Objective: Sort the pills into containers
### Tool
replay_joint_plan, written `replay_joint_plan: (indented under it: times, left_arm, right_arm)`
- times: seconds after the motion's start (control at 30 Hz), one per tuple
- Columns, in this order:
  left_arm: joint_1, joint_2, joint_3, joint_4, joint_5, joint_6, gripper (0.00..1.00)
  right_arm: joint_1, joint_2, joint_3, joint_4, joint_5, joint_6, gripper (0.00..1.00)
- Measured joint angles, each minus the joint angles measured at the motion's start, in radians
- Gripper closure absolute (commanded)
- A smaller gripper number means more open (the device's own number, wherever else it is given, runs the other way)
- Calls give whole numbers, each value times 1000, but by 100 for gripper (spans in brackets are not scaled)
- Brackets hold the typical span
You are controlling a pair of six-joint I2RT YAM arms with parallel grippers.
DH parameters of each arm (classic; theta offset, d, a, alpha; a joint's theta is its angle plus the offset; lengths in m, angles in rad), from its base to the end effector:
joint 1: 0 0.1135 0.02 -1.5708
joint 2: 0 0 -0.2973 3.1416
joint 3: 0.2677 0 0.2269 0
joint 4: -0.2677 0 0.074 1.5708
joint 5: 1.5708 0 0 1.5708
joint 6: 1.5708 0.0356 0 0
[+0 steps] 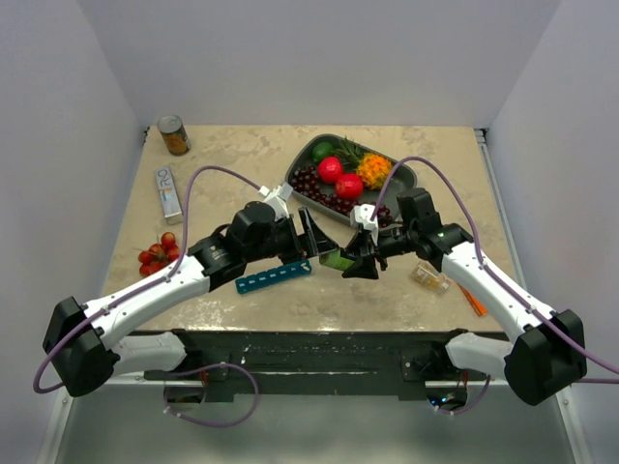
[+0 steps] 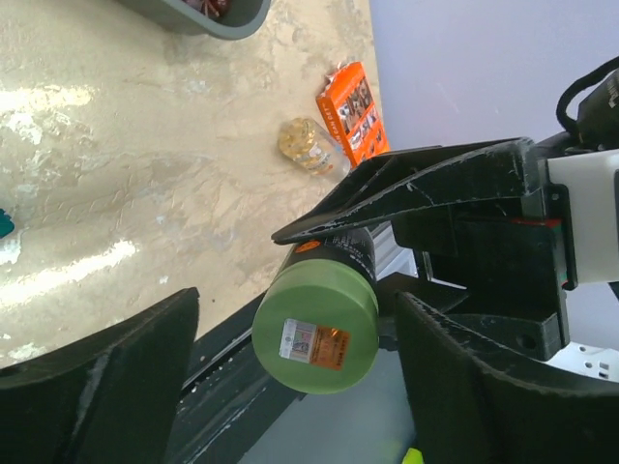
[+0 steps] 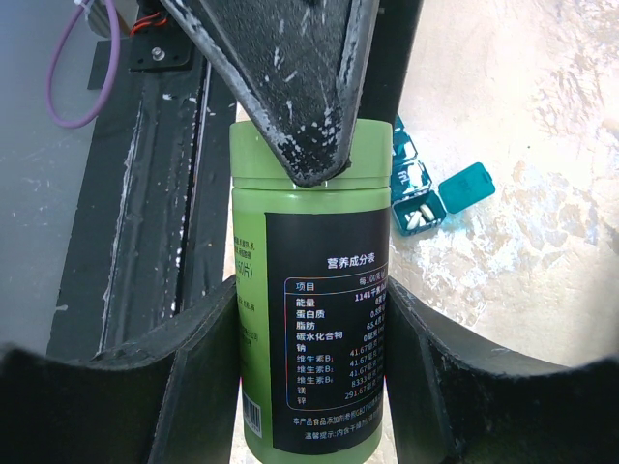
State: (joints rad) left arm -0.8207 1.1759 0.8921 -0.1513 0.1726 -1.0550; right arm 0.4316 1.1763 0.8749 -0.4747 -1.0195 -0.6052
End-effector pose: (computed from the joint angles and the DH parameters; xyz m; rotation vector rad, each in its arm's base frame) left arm 0.1533 -0.1735 0.3383 -0.1413 2.2761 -1.2877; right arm 0.1677 0.1106 0.3154 -1.4402 1.5496 1.0721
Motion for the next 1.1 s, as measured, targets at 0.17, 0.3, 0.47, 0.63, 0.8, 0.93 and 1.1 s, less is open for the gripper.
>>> replay_joint_plan:
  times: [0.17,0.3,0.47,0.63,0.8,0.93,1.1]
  left_arm:
    - [0,0,0,-6,15,11,25]
    - [0,8,-1,14,61,29,30]
    - [2,13,-25,77,129,77,67]
    - [4,18,-29,103,143,159,99]
    - [23,26,-46,170,266,423,96]
    - [29,47,-39,170,393,812,58]
    - [20,70,-18,159,438,1175,32]
  right_arm:
    - [0,0,0,0,0,0,100]
    - [0,0,0,1,0,0,100]
    - [-1,0,0,-3,-2,0,100]
    - [-1,0,0,-3,7,-8,100]
    - [0,0,0,-4,12,-23,100]
    - [3,0,-2,-25,25,-38,100]
    - [6,0,-10,-26,49,-53,100]
